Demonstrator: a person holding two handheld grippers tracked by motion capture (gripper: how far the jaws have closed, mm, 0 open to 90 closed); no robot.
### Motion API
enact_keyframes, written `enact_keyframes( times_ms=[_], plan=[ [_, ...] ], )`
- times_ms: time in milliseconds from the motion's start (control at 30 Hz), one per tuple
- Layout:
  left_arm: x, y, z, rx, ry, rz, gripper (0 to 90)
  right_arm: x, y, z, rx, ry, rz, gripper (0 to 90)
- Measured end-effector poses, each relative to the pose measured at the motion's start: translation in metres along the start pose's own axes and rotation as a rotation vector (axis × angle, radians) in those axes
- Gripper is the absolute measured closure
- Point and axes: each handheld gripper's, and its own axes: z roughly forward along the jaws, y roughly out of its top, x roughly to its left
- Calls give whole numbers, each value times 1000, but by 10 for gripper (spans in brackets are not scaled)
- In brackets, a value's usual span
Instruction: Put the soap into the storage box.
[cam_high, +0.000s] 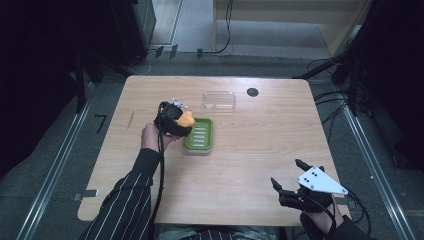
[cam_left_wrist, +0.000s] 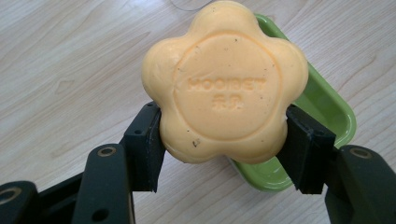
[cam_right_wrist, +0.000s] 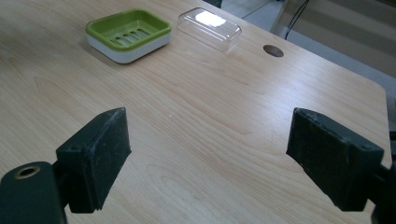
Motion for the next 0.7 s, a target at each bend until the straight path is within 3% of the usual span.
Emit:
enact_keyframes(
  times_ms=[700],
  plan=[
    [-19, 9, 19, 35, -57, 53, 394, 0, 0, 0, -1, -1, 1, 136]
  ],
)
